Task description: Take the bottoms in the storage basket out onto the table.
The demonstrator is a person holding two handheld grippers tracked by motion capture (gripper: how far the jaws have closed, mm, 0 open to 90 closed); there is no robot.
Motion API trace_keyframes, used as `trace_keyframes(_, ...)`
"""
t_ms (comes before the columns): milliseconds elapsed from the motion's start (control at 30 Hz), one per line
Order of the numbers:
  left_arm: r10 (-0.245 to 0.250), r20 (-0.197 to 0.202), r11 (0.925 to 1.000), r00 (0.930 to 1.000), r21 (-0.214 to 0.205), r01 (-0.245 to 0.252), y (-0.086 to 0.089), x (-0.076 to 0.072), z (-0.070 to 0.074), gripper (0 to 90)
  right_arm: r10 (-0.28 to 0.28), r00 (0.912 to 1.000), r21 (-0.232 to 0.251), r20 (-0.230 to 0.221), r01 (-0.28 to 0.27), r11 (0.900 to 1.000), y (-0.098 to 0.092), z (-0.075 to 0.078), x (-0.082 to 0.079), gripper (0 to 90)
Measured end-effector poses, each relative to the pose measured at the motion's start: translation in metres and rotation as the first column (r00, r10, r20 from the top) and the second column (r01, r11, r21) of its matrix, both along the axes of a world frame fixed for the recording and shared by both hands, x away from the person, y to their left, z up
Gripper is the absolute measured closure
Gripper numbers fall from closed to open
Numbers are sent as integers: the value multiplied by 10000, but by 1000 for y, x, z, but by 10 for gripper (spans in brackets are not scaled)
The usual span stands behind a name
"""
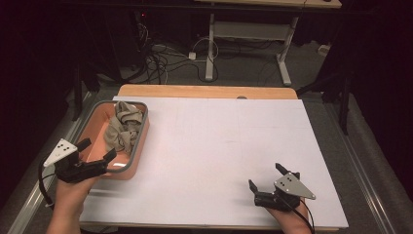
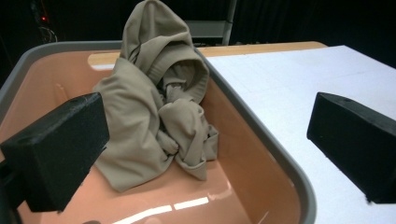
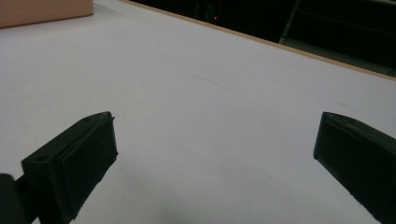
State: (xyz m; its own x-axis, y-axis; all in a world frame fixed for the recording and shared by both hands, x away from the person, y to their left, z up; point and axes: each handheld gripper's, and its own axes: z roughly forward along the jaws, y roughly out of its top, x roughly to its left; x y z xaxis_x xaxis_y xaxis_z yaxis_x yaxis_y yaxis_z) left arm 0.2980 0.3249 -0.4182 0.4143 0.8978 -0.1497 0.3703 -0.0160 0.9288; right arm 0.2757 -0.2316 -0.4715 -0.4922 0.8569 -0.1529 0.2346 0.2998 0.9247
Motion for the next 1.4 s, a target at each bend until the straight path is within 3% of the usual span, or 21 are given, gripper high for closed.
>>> trace_keyframes(67, -91, 10, 9999, 10000, 85, 91, -6, 2, 3, 0, -19, 9999, 271, 124, 15, 9996, -3, 0, -2, 4)
trace_keyframes(133, -177, 17, 9996, 9998, 205, 177, -13, 5, 6, 0, -5, 9998, 241, 197, 1, 9997, -4, 0, -3, 3)
trace_keyframes(333, -88, 250, 10000, 9996, 21, 88, -25, 17, 13, 0, -10, 9996, 337, 277, 1, 9994, -13, 0, -10, 3)
trace_keyframes(433, -171, 301, 9994, 9994, 300, 162, -32, 26, 17, 0, 16, 9995, 349, 303, -27, 9994, -13, 1, -11, 3)
trace_keyframes(567, -343, -6, 9985, 9994, 415, 343, -37, 40, 25, 0, 81, 9995, 298, 315, -91, 9995, -10, 1, -12, 3)
trace_keyframes(767, -143, 202, 9969, 9997, 779, 127, -41, 61, 32, 0, 178, 9993, 250, 333, -187, 9995, -7, 0, -14, 4)
trace_keyframes(1000, 71, -750, 9973, 9972, 738, -16, -36, 92, 27, 0, 166, 9993, 194, 322, -172, 9997, -7, 0, -15, 3)
trace_keyframes(1200, 261, -1374, 9948, 9902, 1014, -121, -34, 115, 26, 0, 149, 9995, 140, 272, -152, 9998, -6, -2, -14, 3)
trace_keyframes(1267, 348, -1847, 9945, 9822, 1032, -159, -32, 128, 27, 0, 166, 9995, 97, 267, -169, 9998, -6, -2, -14, 3)
trace_keyframes(1300, 348, -1847, 9945, 9822, 1032, -159, -32, 128, 27, 0, 164, 9995, 79, 267, -166, 9998, -6, -2, -15, 3)
trace_keyframes(1400, 460, -2272, 9927, 9728, 1189, -192, -30, 143, 24, 0, 202, 9994, -5, 279, -201, 9998, -5, -3, -14, 3)
